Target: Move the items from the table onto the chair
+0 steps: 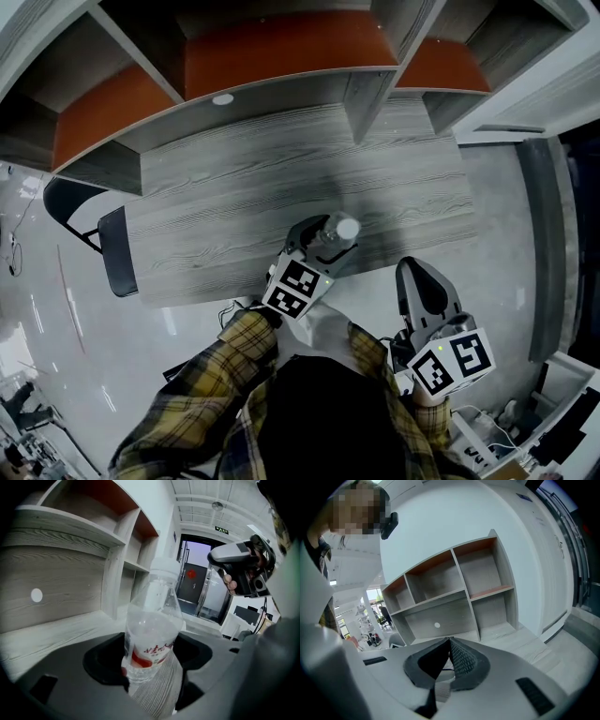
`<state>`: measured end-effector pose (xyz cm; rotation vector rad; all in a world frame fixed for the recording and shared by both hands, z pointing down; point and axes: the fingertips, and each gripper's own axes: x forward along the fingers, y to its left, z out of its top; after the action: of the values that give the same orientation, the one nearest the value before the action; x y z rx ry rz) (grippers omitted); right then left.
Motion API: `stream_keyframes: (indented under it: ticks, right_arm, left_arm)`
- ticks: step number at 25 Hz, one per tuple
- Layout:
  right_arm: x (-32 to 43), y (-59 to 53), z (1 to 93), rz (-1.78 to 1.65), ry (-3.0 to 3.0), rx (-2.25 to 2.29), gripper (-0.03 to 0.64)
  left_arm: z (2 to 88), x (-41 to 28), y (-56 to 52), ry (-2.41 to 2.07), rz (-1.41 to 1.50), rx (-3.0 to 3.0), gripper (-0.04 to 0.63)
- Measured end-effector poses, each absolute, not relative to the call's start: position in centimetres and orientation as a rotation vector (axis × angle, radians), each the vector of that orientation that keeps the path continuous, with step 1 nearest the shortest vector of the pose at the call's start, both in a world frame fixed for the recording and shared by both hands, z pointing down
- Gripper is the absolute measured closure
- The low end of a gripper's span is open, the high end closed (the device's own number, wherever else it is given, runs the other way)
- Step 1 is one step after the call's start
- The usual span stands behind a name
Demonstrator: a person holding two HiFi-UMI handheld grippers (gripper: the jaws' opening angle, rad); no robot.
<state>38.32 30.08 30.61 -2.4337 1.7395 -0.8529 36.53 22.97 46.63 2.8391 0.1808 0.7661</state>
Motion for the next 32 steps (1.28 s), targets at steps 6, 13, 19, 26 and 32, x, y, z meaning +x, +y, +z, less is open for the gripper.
stream_keyframes:
  ticks: [6, 13, 19, 26, 32]
  right_arm:
    - [37.8, 29.4, 30.3, -0.825, 1.797, -2.412, 0.600]
    - [36.0, 26.4, 29.8, -0.806, 1.957, -2.297, 0.600]
    - [31.2, 20.6, 29.2, -0.768, 2.241, -2.069, 0.600]
    - [22.6, 13.6, 28.6, -0.771, 2.503, -1.826, 0.600]
    - [12.9, 7.8, 29.4, -0.783, 2.693, -1.635, 0.600]
  left_arm:
    - [46.0, 35.3, 22.4, 0.119, 0.764, 2.826, 0.282]
    - [42.8, 32.4, 18.6, -0.081, 0.676, 2.831, 0.282]
    - [39.9, 25.9, 12.6, -0.443, 0.550, 2.777, 0.282]
    - [37.8, 14.9, 6.2, -0.798, 0.470, 2.687, 0.282]
    - [38.3, 2.5, 1.6, -1.070, 0.405, 2.537, 0.282]
